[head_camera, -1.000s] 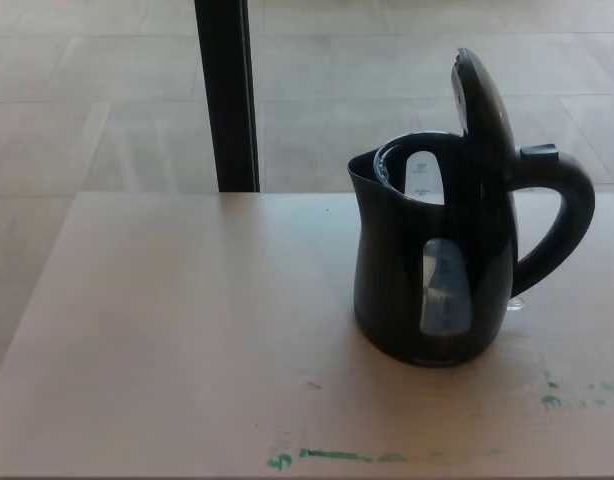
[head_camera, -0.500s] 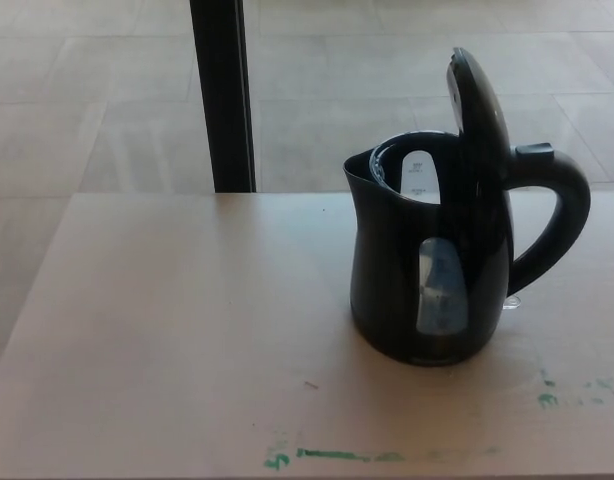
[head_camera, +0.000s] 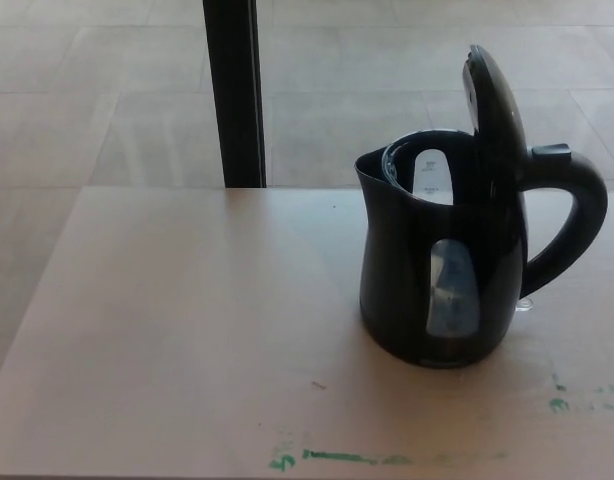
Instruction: The robot uses its right hand to push down on the lid of a kettle kept in the middle of the desk to close it
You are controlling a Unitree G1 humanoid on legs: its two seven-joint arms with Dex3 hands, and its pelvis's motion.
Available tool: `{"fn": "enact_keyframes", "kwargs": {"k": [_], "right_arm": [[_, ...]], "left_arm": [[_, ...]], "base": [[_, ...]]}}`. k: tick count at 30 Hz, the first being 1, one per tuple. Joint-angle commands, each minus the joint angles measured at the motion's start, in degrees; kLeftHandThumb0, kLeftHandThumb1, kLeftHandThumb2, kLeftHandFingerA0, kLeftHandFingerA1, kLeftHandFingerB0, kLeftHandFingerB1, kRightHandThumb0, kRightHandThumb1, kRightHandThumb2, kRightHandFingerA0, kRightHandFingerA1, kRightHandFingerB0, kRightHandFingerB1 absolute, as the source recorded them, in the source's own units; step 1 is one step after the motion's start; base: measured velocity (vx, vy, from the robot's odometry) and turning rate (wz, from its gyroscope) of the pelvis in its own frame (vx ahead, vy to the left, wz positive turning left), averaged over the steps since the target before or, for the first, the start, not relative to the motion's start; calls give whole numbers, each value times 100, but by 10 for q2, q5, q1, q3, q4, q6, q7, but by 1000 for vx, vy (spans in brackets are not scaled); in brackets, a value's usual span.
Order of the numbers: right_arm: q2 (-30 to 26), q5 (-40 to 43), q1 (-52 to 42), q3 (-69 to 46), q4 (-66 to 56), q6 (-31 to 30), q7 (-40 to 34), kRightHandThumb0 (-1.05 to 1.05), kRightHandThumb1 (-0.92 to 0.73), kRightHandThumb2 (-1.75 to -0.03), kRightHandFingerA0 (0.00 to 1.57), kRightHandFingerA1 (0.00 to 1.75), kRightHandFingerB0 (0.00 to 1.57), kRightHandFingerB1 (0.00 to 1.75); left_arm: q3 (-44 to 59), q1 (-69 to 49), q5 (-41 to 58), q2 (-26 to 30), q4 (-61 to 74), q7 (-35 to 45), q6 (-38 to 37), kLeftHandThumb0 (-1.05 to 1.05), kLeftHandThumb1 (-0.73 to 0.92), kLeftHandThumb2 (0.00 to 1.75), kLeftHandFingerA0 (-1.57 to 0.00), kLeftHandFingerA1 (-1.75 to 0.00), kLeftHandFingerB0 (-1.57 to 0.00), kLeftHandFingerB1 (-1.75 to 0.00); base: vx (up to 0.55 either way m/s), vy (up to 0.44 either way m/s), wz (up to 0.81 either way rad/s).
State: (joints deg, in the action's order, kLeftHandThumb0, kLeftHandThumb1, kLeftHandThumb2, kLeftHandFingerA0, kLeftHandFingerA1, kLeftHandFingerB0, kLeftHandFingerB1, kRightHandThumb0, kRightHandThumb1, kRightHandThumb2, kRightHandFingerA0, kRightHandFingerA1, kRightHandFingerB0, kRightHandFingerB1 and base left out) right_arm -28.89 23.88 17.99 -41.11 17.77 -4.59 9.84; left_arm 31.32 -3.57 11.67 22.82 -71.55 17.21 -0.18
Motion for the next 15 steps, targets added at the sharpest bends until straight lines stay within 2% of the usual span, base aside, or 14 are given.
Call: {"fn": "enact_keyframes", "kwargs": {"k": [1,2,3,5,7,8,9,10,13,14,15], "right_arm": [[-21,-25,86,135,-123,-143,-21,-61,-86,-68,47,45,37,40],[-22,-24,85,136,-125,-146,-24,-61,-86,-68,47,45,37,40],[-16,-32,96,151,-120,-134,-20,-65,-87,-66,55,47,46,42],[-6,-47,111,183,-132,-134,-27,-70,-84,-65,63,48,55,42],[-2,-43,120,199,-142,-146,-32,-70,-84,-65,61,48,53,43],[5,-60,145,239,-147,-147,-26,-70,-85,-65,59,50,49,44],[4,-59,145,240,-148,-149,-28,-70,-85,-65,59,50,49,44],[5,-69,151,255,-151,-147,-32,-70,-86,-66,60,49,50,44],[7,-81,182,292,-149,-168,-33,-68,-87,-66,59,46,50,41],[10,-90,195,306,-137,-165,-32,-68,-86,-66,59,47,50,42],[9,-105,204,322,-119,-146,-23,-68,-87,-66,59,49,49,43]], "left_arm": [[-6,-7,8,24,-2,12,6,-88,71,108,-46,-57,-38,-52],[-6,-7,8,24,-2,12,6,-88,71,108,-46,-57,-38,-52],[-3,-8,14,24,-1,17,8,-89,92,67,-50,-47,-40,-41],[5,-7,23,22,-2,18,14,-88,90,68,-50,-48,-41,-42],[4,-7,24,22,-2,18,16,-88,90,68,-49,-48,-39,-42],[6,-6,26,21,-8,19,9,-86,70,108,-42,-57,-34,-52],[6,-6,26,21,-8,19,9,-86,70,108,-42,-57,-34,-52],[8,-6,29,22,-8,22,14,-89,90,67,-49,-48,-40,-41],[-6,-4,16,28,-8,23,8,-90,92,68,-48,-45,-39,-39],[-3,-4,20,27,-6,20,12,-95,78,79,-49,-49,-41,-44],[3,-3,27,27,-5,19,14,-88,90,67,-50,-47,-42,-41]], "base": [[0,0,0],[0,0,0],[0,0,0],[0,0,0],[0,0,0],[0,0,0],[0,0,0],[0,0,0],[0,0,0],[0,0,0],[0,0,0]]}}
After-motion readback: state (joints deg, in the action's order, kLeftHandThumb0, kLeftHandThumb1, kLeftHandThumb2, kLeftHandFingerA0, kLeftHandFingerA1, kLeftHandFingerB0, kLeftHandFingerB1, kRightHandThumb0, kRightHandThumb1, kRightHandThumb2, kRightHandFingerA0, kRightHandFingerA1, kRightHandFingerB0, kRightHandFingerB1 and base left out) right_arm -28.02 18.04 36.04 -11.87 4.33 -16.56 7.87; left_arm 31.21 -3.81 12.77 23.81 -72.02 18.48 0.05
